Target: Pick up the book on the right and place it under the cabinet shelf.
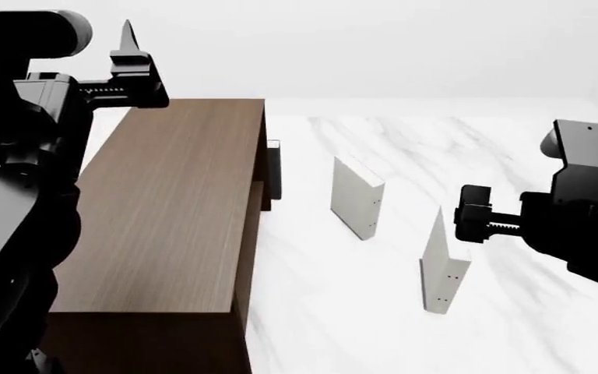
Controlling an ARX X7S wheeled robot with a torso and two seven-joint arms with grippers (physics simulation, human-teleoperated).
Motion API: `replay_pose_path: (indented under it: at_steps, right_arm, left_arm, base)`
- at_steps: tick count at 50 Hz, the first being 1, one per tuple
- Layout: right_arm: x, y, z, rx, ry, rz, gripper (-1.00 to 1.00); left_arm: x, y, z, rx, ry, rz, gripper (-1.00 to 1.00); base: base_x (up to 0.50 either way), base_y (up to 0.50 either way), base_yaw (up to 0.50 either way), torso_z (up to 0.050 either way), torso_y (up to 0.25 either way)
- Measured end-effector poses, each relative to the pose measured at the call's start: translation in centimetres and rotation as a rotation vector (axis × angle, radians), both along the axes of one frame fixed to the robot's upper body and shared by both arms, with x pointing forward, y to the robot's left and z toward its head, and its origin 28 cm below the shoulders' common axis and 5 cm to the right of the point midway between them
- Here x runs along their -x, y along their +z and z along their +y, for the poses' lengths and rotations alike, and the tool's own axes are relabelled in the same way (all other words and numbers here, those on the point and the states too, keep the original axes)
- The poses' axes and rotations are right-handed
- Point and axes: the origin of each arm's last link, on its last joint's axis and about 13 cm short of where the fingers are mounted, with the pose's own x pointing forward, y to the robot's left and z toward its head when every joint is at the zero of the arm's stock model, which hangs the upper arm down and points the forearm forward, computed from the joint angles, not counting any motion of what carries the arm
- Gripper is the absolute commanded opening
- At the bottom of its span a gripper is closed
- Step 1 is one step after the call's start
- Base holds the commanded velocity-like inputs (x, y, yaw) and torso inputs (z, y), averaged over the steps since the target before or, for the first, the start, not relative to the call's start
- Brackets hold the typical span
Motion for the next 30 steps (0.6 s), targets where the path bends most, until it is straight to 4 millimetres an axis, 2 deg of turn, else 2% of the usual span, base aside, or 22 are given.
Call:
replay_pose_path:
  at_steps: [30]
  right_arm:
    - [-1.9,-2.3,0.0,-0.02,0.003,0.017,1.0]
  left_arm:
    - [-0.2,-0.3,0.1,-0.008,0.002,0.002,1.0]
  base:
    - [0.0,0.0,0.0,0.0,0.0]
